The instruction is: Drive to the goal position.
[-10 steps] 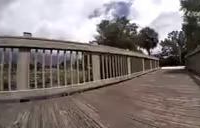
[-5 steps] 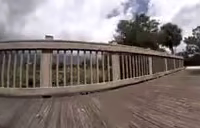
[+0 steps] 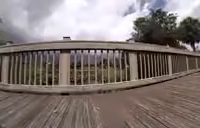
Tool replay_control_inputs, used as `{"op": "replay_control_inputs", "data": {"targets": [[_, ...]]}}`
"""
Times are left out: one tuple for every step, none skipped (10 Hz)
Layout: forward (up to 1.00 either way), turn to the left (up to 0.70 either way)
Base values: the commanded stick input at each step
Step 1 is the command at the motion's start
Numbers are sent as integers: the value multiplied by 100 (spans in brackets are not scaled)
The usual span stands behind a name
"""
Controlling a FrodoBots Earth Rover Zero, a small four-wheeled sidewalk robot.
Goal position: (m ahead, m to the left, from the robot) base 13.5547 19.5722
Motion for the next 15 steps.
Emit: {"op": "replay_control_inputs", "data": {"targets": [[0,85],[0,85],[0,85],[0,85],[0,85],[0,85],[0,85],[0,85],[0,85],[0,85],[0,85],[0,85],[0,85],[0,85],[0,85]]}}
